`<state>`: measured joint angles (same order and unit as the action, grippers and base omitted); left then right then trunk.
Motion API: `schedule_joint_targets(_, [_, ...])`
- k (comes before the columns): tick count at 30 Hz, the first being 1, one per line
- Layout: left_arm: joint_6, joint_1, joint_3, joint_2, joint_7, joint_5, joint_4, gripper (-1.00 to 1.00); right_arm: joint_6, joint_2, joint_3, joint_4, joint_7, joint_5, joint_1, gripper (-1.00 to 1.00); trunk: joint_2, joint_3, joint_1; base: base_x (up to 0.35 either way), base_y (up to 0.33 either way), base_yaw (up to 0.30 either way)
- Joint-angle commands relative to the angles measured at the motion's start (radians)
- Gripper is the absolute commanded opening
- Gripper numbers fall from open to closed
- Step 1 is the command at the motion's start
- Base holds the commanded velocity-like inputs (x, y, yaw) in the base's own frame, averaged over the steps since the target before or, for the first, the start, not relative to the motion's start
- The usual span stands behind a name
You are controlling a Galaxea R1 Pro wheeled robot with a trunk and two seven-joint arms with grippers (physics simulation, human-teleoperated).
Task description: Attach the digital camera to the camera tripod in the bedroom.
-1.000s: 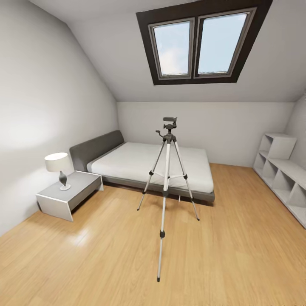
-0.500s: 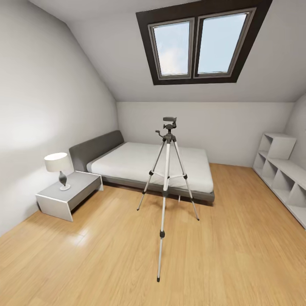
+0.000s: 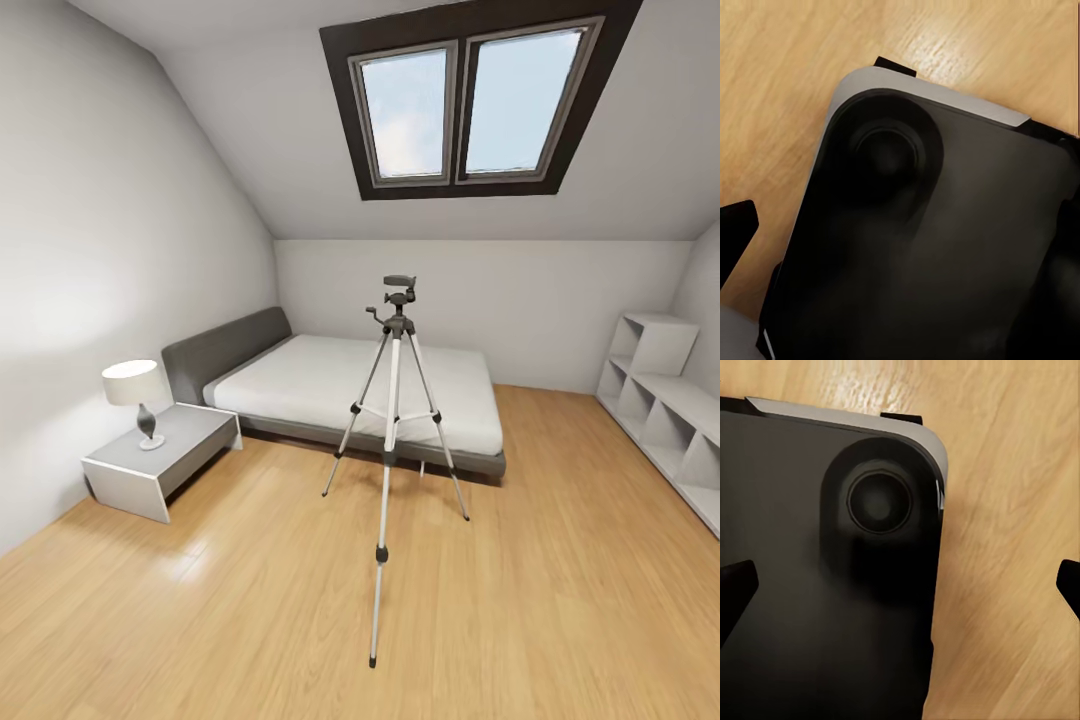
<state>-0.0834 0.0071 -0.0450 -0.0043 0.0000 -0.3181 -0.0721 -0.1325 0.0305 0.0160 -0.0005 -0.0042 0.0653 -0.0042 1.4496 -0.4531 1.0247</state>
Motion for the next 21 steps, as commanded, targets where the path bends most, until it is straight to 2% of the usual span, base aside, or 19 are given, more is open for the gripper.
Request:
schedule_joint_targets(1, [-0.001,0.001,-0.004,0.000,0.000,-0.002,-0.002,1.00,-0.003,0.000,0.001,0.001,0.000,0.007,0.000,1.00,0.000,-0.001,0.000,0.209,0.000,0.000])
schedule_joint_targets(12, [-0.001,0.001,-0.004,0.000,0.000,-0.002,-0.002,1.00,-0.002,0.001,0.001,0.001,0.000,0.007,0.000,1.00,0.000,-0.001,0.000,0.292,0.004,0.000])
schedule_joint_targets(21, [-0.001,0.001,-0.004,0.000,0.000,-0.002,-0.003,1.00,-0.002,0.010,0.001,0.001,-0.001,0.005,0.000,1.00,0.000,-0.001,0.000,0.269,0.105,0.000])
